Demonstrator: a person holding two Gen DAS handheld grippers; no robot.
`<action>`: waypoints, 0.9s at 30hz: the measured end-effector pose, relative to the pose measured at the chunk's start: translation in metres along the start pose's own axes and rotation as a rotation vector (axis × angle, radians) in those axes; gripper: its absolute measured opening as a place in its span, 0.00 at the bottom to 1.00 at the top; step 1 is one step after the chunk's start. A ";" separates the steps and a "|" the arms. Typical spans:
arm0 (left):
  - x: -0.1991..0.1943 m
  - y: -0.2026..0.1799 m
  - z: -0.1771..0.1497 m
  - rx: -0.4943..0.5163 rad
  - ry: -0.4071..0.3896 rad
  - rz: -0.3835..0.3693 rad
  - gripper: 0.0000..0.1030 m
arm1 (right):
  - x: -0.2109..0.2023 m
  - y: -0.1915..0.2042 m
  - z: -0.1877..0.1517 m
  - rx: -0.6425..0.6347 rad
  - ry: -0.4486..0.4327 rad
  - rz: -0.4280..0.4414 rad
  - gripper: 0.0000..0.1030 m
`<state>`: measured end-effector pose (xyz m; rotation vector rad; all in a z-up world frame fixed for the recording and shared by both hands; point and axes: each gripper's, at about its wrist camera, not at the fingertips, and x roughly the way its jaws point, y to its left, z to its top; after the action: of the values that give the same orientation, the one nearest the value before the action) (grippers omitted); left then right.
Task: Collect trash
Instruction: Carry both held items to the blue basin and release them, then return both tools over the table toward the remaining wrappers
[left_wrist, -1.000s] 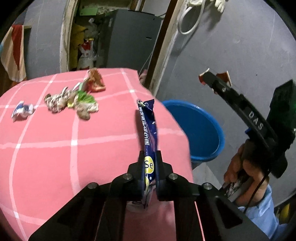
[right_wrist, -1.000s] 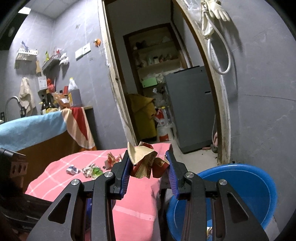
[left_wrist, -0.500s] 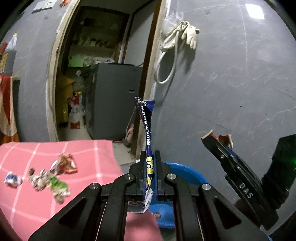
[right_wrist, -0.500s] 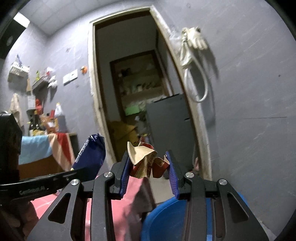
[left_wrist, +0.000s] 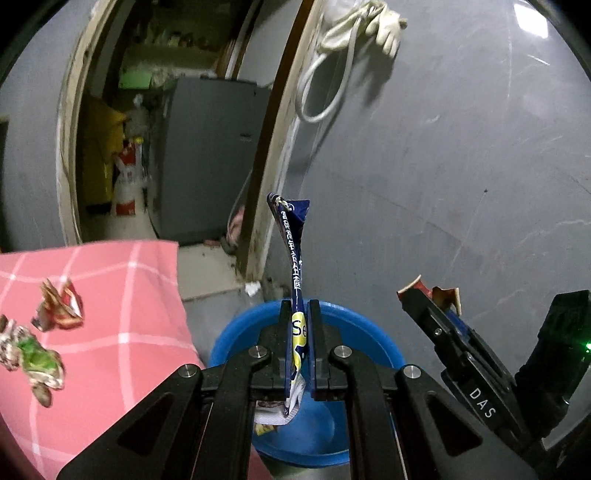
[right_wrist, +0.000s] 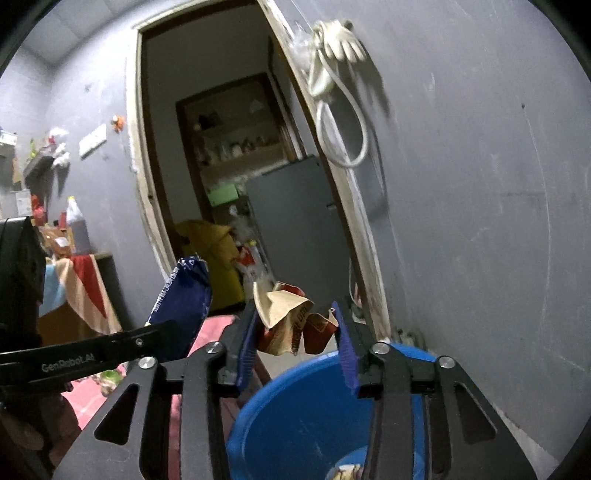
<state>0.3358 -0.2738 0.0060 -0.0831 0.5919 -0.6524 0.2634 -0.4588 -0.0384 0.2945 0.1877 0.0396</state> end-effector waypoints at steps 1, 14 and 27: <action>0.005 0.002 0.000 -0.006 0.018 0.003 0.05 | 0.001 -0.002 -0.001 0.006 0.012 -0.004 0.41; 0.013 0.026 -0.013 -0.105 0.097 0.050 0.33 | 0.019 -0.008 -0.006 0.027 0.112 -0.030 0.54; -0.072 0.048 -0.011 -0.093 -0.165 0.207 0.85 | 0.005 0.027 0.003 -0.023 -0.015 0.063 0.94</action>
<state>0.3098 -0.1913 0.0199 -0.1587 0.4641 -0.4130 0.2682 -0.4330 -0.0286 0.2776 0.1630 0.1022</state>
